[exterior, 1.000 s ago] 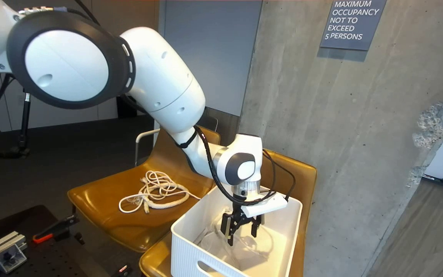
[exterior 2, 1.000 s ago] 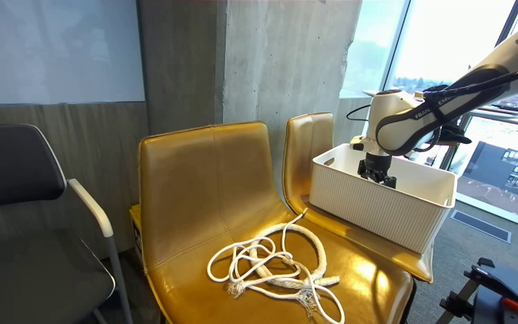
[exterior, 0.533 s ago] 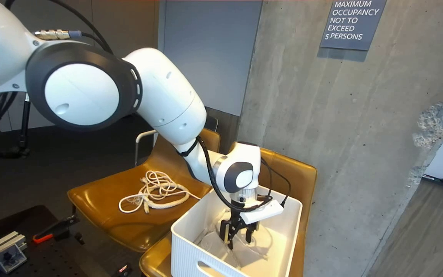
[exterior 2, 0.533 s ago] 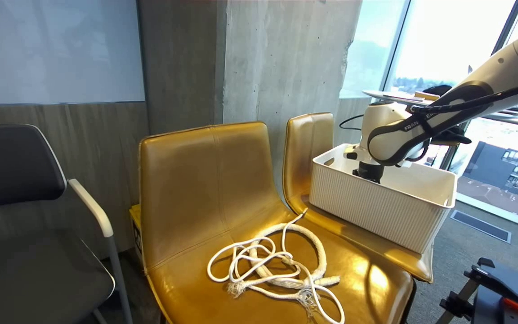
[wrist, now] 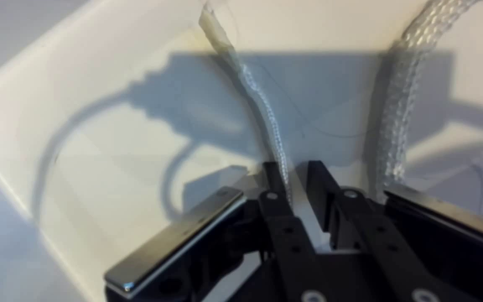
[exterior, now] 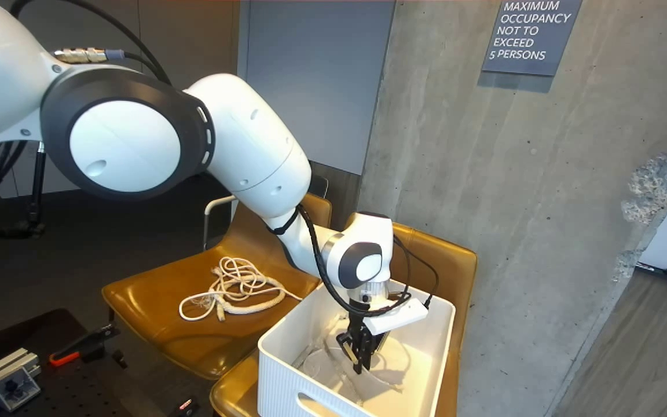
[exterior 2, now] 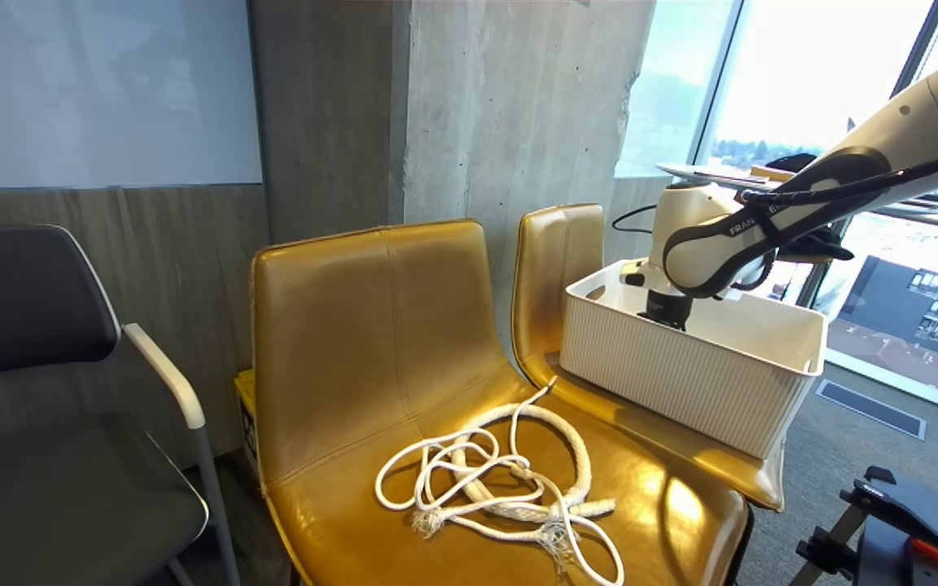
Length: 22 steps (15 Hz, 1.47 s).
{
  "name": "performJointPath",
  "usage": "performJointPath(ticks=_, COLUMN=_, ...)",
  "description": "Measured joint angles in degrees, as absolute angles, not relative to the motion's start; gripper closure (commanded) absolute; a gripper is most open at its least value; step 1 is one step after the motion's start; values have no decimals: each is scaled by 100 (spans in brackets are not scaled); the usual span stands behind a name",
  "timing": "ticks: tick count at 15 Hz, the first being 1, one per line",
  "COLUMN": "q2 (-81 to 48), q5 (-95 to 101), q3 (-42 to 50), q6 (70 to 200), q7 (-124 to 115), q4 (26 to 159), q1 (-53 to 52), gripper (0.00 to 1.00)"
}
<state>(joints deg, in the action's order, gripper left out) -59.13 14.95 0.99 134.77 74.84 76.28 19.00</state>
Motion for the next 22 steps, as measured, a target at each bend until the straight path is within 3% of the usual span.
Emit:
performJointPath(ticks=9, q2=-5456, q5=1493, q3=153, q6=13492, q7=7478, q4=7641, q1=1912, gripper=99)
performJointPath(ticks=22, q2=-2842, q5=1488, q3=-3, q6=13487, q7=6956, q4=9204, q1=1106, gripper=99)
